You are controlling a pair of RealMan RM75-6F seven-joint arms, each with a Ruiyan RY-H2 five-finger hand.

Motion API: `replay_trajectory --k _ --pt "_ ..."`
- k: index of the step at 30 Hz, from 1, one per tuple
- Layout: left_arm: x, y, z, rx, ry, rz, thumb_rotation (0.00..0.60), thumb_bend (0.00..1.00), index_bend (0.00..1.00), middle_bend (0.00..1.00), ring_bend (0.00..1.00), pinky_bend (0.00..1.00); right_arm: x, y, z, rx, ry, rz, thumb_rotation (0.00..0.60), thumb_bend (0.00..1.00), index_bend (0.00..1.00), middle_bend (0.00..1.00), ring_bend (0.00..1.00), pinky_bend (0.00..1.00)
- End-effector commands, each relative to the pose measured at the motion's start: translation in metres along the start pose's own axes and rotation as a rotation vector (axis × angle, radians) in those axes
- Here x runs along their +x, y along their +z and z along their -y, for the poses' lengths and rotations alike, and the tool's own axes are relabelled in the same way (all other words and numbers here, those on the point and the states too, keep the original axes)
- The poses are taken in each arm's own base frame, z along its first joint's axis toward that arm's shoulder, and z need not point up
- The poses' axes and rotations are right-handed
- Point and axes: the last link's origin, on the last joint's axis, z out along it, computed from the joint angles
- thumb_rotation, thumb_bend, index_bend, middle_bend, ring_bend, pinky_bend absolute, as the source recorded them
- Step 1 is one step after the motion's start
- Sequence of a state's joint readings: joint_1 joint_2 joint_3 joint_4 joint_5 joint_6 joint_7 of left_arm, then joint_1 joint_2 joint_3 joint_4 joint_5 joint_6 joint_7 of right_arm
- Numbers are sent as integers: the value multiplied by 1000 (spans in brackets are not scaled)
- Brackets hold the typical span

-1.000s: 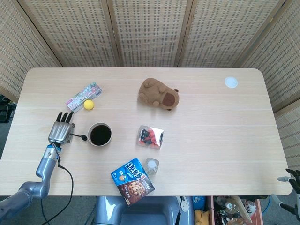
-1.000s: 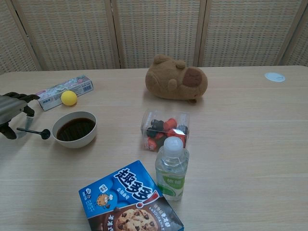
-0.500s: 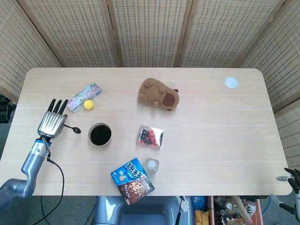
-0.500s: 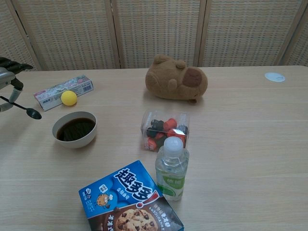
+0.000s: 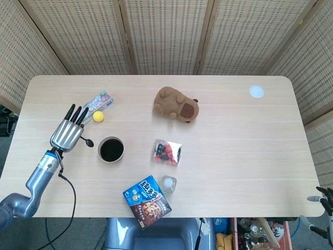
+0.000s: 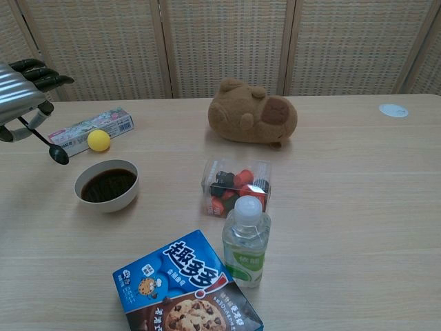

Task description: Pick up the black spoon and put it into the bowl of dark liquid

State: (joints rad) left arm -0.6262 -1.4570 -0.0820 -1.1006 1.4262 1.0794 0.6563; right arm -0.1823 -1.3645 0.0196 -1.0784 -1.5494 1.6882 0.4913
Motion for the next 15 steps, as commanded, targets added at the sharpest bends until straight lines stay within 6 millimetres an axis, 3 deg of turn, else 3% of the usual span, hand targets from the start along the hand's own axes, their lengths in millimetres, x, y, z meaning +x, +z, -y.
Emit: replay_trajectory --k 1,15 --pt "9 3 -5 -33 63 -35 600 380 613 8 0 0 0 0 0 0 1 -1 600 299 429 301 149 245" --pt "22 10 -43 -172 366 -140 600 380 613 8 0 0 -1 -2 -3 -6 8 -4 600 299 429 301 149 245"
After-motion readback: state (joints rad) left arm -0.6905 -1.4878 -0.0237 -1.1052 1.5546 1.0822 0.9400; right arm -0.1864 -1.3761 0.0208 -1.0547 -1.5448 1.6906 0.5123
